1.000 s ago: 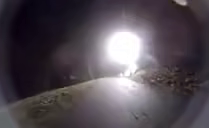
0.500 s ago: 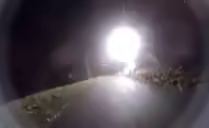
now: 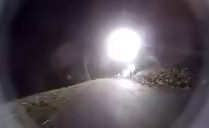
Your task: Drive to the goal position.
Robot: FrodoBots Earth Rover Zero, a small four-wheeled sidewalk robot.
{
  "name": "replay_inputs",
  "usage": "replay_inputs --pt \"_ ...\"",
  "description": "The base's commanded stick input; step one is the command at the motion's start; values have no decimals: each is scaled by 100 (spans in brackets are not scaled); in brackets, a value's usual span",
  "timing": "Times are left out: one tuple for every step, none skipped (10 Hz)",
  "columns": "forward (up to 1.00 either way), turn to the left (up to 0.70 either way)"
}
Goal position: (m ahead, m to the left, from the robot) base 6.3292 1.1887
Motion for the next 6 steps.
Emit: replay_inputs --pt "100 0" --pt "100 0" --pt "100 0" --pt "100 0" --pt "100 0" --pt "100 0"
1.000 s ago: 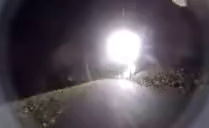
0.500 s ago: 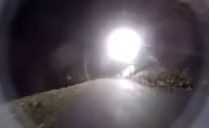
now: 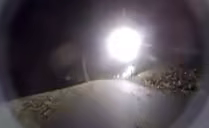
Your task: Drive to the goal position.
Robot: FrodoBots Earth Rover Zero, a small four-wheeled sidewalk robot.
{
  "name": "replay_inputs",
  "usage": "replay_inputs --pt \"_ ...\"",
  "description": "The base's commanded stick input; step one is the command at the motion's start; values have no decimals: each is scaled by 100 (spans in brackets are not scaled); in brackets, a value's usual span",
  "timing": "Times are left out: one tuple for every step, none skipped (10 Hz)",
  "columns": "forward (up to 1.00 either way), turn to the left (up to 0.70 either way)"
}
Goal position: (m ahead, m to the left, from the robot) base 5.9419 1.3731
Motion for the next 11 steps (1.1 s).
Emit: replay_inputs --pt "100 0" --pt "100 0" --pt "100 0" --pt "100 0" --pt "100 0" --pt "100 0" --pt "100 0" --pt "100 0" --pt "100 0" --pt "100 0" --pt "100 0"
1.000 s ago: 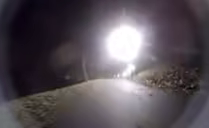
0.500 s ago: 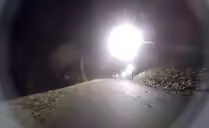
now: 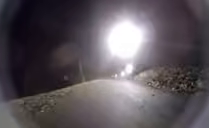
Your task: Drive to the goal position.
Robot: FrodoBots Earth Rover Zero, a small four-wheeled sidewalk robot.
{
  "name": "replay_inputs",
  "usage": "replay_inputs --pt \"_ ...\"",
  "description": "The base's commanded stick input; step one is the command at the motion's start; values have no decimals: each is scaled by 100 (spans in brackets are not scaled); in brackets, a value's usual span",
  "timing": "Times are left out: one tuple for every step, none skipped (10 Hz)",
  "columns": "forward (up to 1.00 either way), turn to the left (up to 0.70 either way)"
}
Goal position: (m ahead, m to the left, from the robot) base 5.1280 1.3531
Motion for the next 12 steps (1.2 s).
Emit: replay_inputs --pt "100 0" --pt "100 0" --pt "100 0" --pt "100 0" --pt "100 0" --pt "100 0" --pt "100 0" --pt "100 0" --pt "100 0" --pt "100 0" --pt "100 0" --pt "100 0"
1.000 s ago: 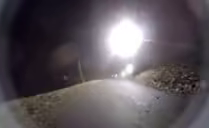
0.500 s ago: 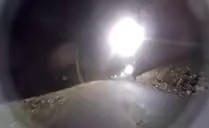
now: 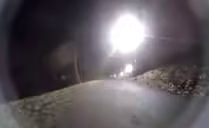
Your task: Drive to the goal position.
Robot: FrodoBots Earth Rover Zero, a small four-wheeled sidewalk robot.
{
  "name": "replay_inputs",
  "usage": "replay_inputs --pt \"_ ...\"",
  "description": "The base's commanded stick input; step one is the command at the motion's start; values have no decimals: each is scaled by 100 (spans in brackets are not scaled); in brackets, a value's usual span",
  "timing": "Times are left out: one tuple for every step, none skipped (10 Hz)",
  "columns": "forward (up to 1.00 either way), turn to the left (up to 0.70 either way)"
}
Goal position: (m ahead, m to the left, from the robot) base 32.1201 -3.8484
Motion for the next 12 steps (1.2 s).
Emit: replay_inputs --pt "100 0" --pt "100 0" --pt "100 0" --pt "100 0" --pt "100 0" --pt "100 0" --pt "100 0" --pt "100 0" --pt "100 0" --pt "100 0" --pt "100 0" --pt "100 0"
